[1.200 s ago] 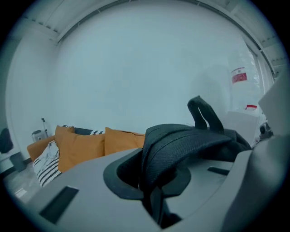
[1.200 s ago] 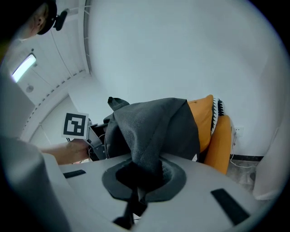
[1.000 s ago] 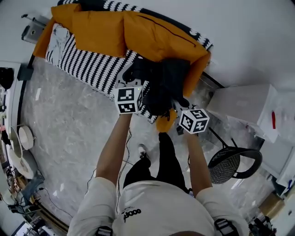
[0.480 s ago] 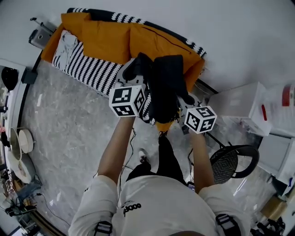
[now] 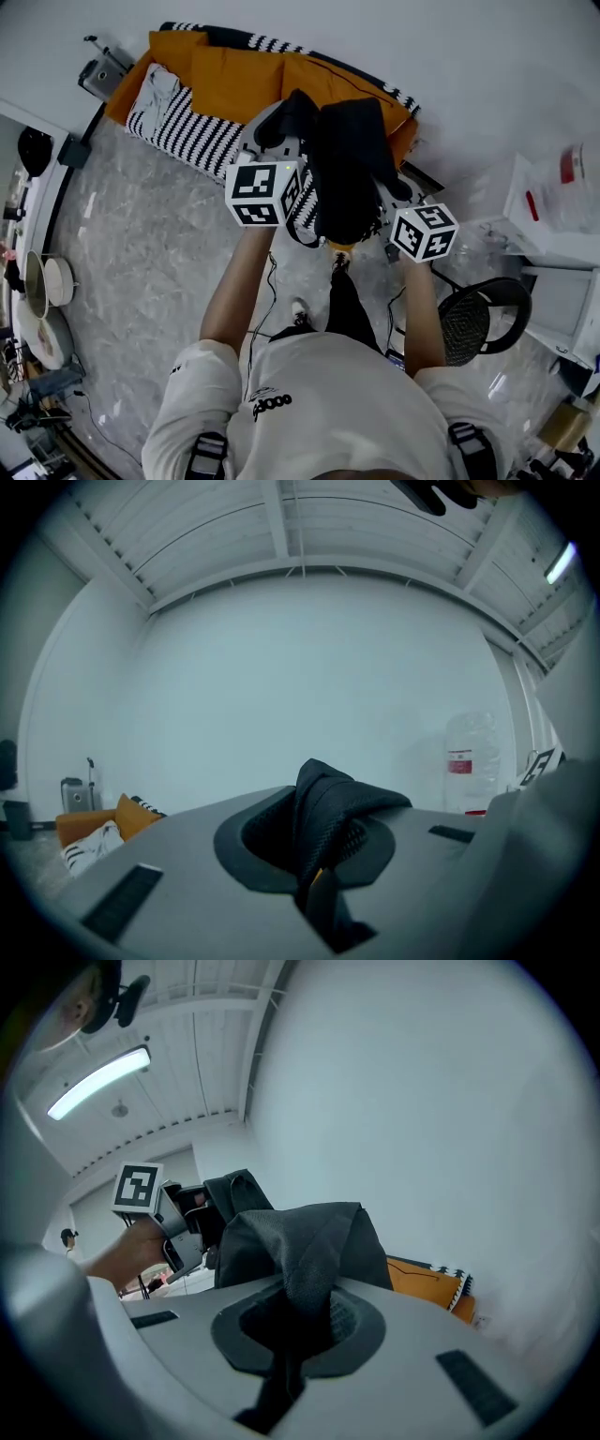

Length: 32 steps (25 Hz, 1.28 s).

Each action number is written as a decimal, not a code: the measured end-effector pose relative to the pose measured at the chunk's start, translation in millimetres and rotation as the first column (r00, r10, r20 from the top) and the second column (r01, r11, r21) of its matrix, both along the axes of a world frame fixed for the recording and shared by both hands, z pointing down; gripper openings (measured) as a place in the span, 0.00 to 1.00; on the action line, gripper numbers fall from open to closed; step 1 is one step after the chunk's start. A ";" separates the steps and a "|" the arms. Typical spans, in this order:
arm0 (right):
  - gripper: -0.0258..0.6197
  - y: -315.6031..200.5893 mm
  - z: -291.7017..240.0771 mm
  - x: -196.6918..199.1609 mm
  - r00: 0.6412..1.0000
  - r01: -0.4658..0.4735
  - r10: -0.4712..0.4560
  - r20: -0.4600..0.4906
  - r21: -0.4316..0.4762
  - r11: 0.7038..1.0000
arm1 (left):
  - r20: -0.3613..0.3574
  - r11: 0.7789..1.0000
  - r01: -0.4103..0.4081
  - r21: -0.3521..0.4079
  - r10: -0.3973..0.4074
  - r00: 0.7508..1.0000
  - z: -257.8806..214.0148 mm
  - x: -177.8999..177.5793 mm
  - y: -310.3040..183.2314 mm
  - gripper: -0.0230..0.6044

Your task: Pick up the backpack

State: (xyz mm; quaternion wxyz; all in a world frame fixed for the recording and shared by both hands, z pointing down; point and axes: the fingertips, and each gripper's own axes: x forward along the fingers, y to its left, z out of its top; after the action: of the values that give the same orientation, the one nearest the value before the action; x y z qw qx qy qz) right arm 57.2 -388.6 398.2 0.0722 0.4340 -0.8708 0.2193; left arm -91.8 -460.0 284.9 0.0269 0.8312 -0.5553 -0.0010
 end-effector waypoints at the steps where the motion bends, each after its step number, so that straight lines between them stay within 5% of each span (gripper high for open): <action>1: 0.10 10.7 -7.0 -3.7 1.000 0.000 0.000 0.000 0.007 1.000 | 0.012 1.000 -0.006 0.011 0.006 1.000 -8.0 -3.7 12.4 0.10; 18: 0.10 183.2 -41.1 -53.0 0.998 0.061 -0.062 0.022 0.034 0.998 | 0.070 0.998 -0.012 0.068 0.007 0.998 -52.4 -48.6 195.2 0.10; 32: 0.10 277.4 -67.6 -88.0 0.990 0.141 -0.139 -0.022 0.124 0.982 | 0.076 0.991 0.014 0.130 -0.024 0.997 -80.5 -84.9 299.2 0.10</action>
State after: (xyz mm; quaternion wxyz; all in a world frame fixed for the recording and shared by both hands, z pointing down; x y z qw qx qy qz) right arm -30.8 -111.2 330.6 0.0658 0.3767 -0.9108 0.1557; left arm -176.7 -160.8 204.4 -0.0489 0.8252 -0.5627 -0.0051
